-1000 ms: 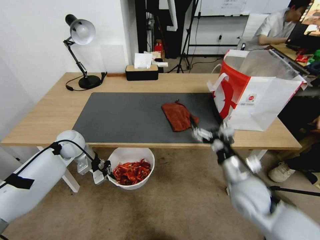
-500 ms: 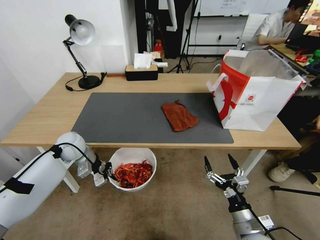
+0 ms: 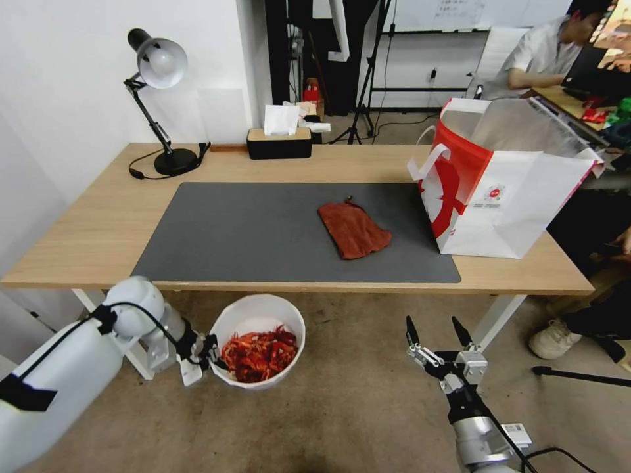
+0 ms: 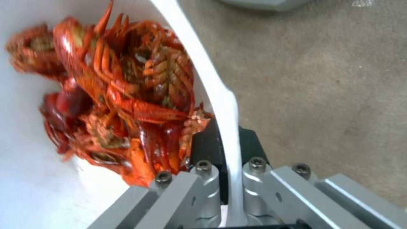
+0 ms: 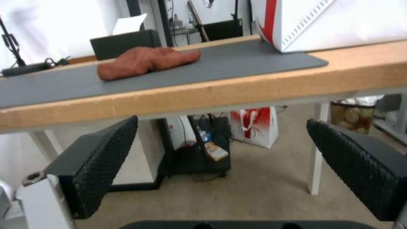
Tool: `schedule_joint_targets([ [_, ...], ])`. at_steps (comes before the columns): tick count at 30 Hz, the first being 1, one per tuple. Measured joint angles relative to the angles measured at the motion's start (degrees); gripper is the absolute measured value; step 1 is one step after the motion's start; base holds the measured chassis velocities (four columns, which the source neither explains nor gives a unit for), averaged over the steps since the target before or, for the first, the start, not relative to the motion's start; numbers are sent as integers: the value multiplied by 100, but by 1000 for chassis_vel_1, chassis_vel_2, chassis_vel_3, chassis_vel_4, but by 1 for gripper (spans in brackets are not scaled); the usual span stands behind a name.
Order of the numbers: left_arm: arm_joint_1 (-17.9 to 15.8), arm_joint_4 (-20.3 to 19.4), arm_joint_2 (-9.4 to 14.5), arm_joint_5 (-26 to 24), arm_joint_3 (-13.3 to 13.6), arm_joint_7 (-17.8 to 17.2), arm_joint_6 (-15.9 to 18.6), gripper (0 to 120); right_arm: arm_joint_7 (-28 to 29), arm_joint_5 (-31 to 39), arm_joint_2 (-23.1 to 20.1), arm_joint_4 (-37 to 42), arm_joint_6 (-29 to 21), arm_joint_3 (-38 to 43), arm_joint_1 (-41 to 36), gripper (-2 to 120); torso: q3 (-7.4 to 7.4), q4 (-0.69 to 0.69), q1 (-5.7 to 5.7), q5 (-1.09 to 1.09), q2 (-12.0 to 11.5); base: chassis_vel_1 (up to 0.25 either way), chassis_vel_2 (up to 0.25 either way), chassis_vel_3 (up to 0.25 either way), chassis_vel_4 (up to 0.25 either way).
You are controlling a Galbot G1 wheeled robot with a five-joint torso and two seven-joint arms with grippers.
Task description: Sweep shrimp from table into container with towel, then put container into takeout bag.
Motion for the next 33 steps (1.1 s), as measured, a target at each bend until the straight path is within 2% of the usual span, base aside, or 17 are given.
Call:
schedule_joint_targets([
  [2, 254, -414, 97, 23, -86, -33, -3, 0, 1, 6, -8, -33, -4, -2, 6, 100, 0, 0, 0, 0, 0, 0, 0, 0, 0],
  [4, 345, -562, 134, 31, -122, -36, -3, 0, 1, 9, -14, -45, -6, -6, 9, 100, 0, 0, 0, 0, 0, 0, 0, 0, 0],
  [6, 677, -1092, 262, 23, -330, -40, -4, 0, -6, 14, -32, -84, -8, -30, 17, 100, 0, 1, 0, 1, 0, 0, 0, 0, 0],
  [7, 677, -1092, 262, 23, -330, -40, -4, 0, -6, 14, -32, -84, -8, -30, 17, 100, 0, 1, 0, 1, 0, 0, 0, 0, 0],
  [9, 944, -1708, 415, -151, -669, -37, -1, 0, -23, 14, -21, -125, -22, -72, 20, 100, 0, 2, -1, 0, 0, 0, 0, 0, 0],
  [14, 836, -2164, 594, -444, -872, -26, 167, 0, -31, -3, 21, -149, -93, -91, 23, 100, 0, 1, 0, 0, 0, 0, 0, 0, 0],
  [18, 300, -2447, 790, -905, -905, -62, 568, 0, -38, -58, 64, -148, -126, -93, 25, 100, 0, -1, 0, 0, 0, 0, 0, 0, 0],
  [20, -101, -2477, 939, -1264, -883, -104, 880, 0, -37, -68, 65, -116, -141, -89, 25, 100, 0, -1, 0, 0, 0, 0, 0, 0, 0],
  [21, -101, -2477, 939, -1264, -883, -104, 880, 0, -37, -68, 65, -116, -141, -89, 25, 100, 0, -1, 0, 0, 0, 0, 0, 0, 0],
  [24, -625, -2399, 1145, -1853, -722, -203, 1223, 0, -33, -69, 64, -69, -147, -61, 20, 100, 0, 0, 0, -1, 0, 0, 0, 0, 0],
  [25, -625, -2399, 1145, -1853, -722, -203, 1223, 0, -33, -69, 64, -69, -147, -61, 20, 100, 0, 0, 0, -1, 0, 0, 0, 0, 0],
  [27, -1070, -2231, 1240, -2218, -556, -255, 1384, 0, -27, -69, 79, -61, -164, -50, 20, 100, 0, 1, 0, -1, 0, 0, 0, 0, 0],
  [28, -1070, -2231, 1240, -2218, -556, -255, 1384, 0, -27, -69, 79, -61, -164, -50, 20, 100, 0, 1, 0, -1, 0, 0, 0, 0, 0],
  [30, -1623, -1939, 1236, -2394, -308, -341, 1468, 0, -13, -69, 94, -51, -193, -53, 20, 100, 0, 1, 0, -1, 0, 0, 0, 0, 0],
  [31, -1623, -1939, 1236, -2394, -308, -341, 1468, 0, -13, -69, 94, -51, -193, -53, 20, 100, 0, 1, 0, -1, 0, 0, 0, 0, 0],
  [32, -1825, -1819, 1207, -2432, -194, -361, 1482, 0, 0, -66, 101, -25, -225, -62, 16, 100, 1, 1, 0, 1, 0, 0, 0, 0, 0],
  [33, -2378, -1518, 1084, -2485, 151, -406, 1536, 0, 37, -49, 121, 55, -302, -82, 7, 100, 1, 1, 0, -2, 0, 0, 0, 0, 0],
])
